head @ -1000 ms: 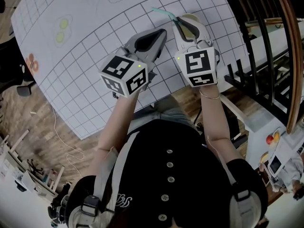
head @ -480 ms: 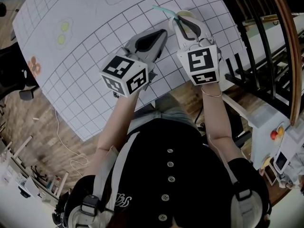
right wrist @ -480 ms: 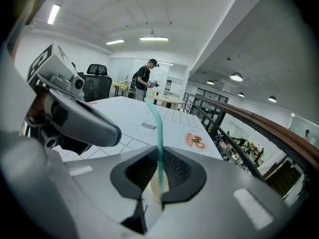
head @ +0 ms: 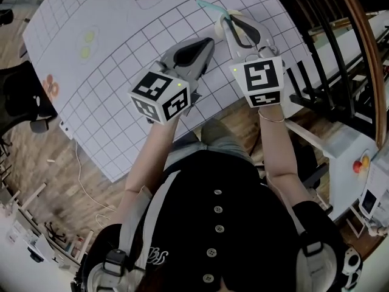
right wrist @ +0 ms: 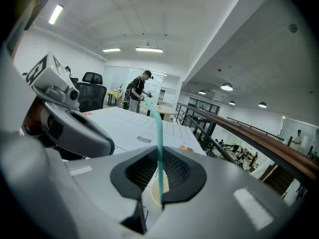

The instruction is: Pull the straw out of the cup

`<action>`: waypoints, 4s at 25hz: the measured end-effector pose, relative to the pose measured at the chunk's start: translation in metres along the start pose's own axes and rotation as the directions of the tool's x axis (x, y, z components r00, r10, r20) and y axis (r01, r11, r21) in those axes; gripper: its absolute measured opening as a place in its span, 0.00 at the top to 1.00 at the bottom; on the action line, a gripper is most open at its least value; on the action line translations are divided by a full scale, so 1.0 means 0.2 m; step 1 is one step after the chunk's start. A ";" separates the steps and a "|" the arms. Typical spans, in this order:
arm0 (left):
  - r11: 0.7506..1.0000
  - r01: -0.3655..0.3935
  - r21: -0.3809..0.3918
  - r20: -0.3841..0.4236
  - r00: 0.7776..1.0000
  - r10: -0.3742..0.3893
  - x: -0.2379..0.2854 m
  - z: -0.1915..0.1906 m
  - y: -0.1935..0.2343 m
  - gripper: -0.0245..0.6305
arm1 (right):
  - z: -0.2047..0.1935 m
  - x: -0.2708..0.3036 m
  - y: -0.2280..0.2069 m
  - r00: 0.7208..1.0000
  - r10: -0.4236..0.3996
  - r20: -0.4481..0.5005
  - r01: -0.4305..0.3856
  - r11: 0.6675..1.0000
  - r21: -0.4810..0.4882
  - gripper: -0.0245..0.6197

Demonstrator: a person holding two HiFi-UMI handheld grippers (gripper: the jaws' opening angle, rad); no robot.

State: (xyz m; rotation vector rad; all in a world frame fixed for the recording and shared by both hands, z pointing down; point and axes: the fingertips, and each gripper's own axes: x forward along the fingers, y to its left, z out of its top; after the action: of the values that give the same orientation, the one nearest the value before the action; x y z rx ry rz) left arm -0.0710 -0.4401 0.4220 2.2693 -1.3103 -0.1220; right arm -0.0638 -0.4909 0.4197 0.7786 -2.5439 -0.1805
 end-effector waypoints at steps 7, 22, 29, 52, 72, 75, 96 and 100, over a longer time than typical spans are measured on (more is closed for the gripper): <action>0.999 0.024 0.045 0.023 0.999 -0.025 -0.08 0.07 -0.08 0.96 | 0.13 -0.14 0.00 0.995 -0.067 0.067 0.067 0.998 0.007 0.91; 0.981 0.103 0.162 0.077 0.990 -0.117 -0.24 0.24 -0.34 0.96 | 0.42 -0.59 0.03 0.954 -0.164 0.250 0.119 0.975 0.188 0.91; 0.963 0.166 0.211 0.073 0.980 -0.185 -0.33 0.27 -0.47 0.96 | 0.50 -0.86 0.06 0.910 -0.256 0.326 0.152 0.938 0.313 0.91; 0.919 0.325 0.222 0.096 0.931 -0.353 -0.70 0.11 -0.79 0.96 | 0.31 -1.29 0.42 0.851 -0.398 0.343 0.200 0.849 0.489 0.91; 0.919 0.320 0.229 0.060 0.938 -0.342 -0.76 0.05 -0.78 0.96 | 0.27 -1.27 0.50 0.865 -0.378 0.331 0.150 0.822 0.549 0.91; 0.919 0.320 0.230 0.066 0.937 -0.343 -0.75 0.06 -0.78 0.96 | 0.27 -1.27 0.50 0.866 -0.375 0.329 0.150 0.824 0.546 0.91; 0.921 0.318 0.226 0.032 0.942 -0.333 -0.70 0.03 -0.77 0.96 | 0.24 -1.24 0.47 0.880 -0.361 0.308 0.141 0.819 0.557 0.91; 0.922 0.315 0.225 0.030 0.944 -0.329 -0.69 0.03 -0.77 0.96 | 0.23 -1.24 0.46 0.880 -0.363 0.306 0.145 0.819 0.555 0.91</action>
State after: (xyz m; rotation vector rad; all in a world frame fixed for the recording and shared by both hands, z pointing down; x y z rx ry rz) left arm -0.0256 -0.2659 0.3201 2.6779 -1.0110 -0.1786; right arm 0.0496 -0.2773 0.3025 1.4343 -2.9002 0.3173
